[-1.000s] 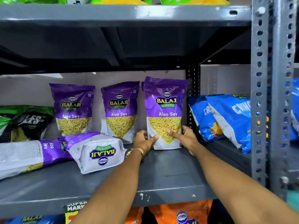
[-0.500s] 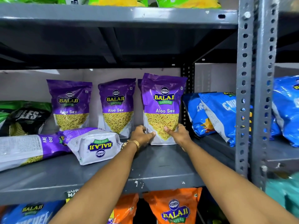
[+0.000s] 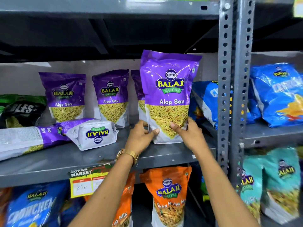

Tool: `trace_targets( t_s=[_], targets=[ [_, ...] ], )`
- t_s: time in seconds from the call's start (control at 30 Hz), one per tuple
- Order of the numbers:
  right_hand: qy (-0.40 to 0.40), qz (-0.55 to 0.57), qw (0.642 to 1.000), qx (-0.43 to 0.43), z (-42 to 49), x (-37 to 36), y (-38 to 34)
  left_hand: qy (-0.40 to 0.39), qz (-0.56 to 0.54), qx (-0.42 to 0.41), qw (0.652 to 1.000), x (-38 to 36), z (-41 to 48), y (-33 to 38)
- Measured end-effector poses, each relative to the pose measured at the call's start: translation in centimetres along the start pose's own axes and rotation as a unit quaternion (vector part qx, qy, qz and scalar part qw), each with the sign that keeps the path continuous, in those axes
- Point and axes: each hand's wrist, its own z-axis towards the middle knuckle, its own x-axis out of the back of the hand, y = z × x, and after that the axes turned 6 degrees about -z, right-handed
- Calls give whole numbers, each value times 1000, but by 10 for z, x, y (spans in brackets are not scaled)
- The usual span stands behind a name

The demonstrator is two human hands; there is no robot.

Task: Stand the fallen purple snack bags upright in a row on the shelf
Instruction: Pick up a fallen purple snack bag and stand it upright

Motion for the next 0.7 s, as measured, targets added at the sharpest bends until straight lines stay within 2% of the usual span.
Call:
trace_targets(
  t_s=[0.23,0.4,0.47,0.53,0.6,0.63,0.7],
  targets=[
    [12,-73,997,-19,-14,6,-2,45,22,-34,998,1,-23,4],
    [17,-101,995,-11,-24,0,-5,31,57,-49,997,3,-25,4],
    [64,-127,990,5,-32,-9,-9,25,97,-81,992,3,-27,5],
    [165,-183,968,52,-47,-20,-17,38,176,-152,972,6,-30,5],
    [254,-204,934,146,-57,-31,-32,75,275,-234,930,23,-28,8],
    [279,-192,920,196,-59,-34,-42,103,322,-268,902,34,-25,11],
    [276,-158,905,282,-52,-45,-64,152,391,-293,859,68,-15,15]
  ],
)
